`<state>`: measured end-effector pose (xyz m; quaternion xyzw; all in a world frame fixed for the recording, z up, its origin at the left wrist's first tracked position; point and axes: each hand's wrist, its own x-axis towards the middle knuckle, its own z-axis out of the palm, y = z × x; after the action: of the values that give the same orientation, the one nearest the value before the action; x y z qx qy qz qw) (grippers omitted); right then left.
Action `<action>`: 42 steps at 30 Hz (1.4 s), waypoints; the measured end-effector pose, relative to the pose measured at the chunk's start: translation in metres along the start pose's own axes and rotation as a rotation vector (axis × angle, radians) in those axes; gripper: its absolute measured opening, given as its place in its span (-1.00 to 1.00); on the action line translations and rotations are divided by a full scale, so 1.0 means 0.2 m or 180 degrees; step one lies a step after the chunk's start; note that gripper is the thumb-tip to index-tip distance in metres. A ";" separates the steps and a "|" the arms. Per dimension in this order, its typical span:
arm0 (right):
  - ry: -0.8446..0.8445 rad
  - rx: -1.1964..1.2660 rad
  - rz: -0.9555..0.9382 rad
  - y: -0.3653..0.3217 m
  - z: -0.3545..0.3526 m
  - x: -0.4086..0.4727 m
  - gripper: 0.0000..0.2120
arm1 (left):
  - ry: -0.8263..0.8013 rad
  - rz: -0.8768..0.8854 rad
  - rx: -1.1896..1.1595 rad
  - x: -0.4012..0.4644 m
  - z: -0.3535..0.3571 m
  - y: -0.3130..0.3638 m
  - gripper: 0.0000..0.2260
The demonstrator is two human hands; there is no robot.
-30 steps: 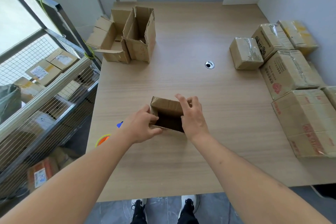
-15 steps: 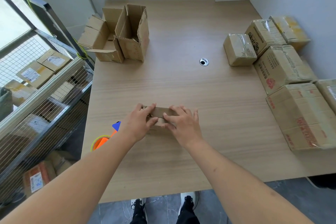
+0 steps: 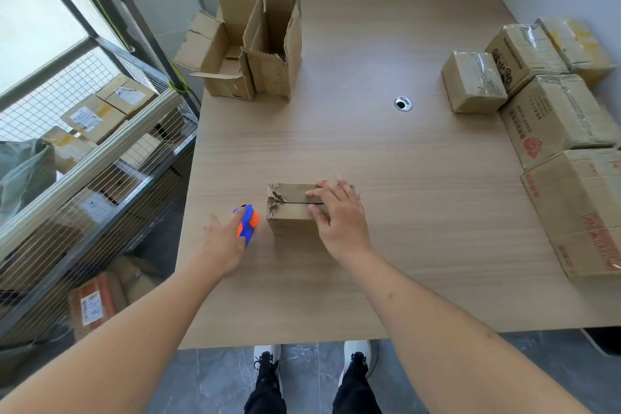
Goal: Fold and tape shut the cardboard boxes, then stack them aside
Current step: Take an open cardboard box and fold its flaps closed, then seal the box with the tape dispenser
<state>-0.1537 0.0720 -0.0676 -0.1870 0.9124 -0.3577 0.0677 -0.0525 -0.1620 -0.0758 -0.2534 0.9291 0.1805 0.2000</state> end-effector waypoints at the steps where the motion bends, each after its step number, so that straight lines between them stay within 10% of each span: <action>1: 0.0014 0.0013 -0.0016 -0.01 0.02 -0.01 -0.79 | -0.0043 -0.0057 0.0186 -0.02 0.02 -0.02 -0.41; 16: -0.0184 0.0363 -0.0152 -0.02 0.04 -0.05 -0.62 | 0.1278 0.0421 -0.1791 -0.16 -0.04 -0.14 -0.15; 23: -0.0370 0.0845 -0.0104 -0.01 0.02 -0.11 -0.57 | 0.0629 0.2351 -0.0700 -0.15 -0.31 0.07 -0.19; 36: -0.0907 0.1382 0.0064 0.06 -0.14 -0.02 -0.42 | 0.0213 0.2473 0.0645 -0.07 -0.42 0.19 -0.08; 42: -0.0585 0.1512 0.0221 0.02 -0.14 0.03 -0.85 | 0.0171 0.2491 0.0581 -0.06 -0.43 0.21 -0.11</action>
<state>-0.1680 0.0886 -0.0493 -0.1661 0.7987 -0.5410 0.2046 -0.0896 -0.1611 0.0124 0.1336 0.9725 0.1531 0.1135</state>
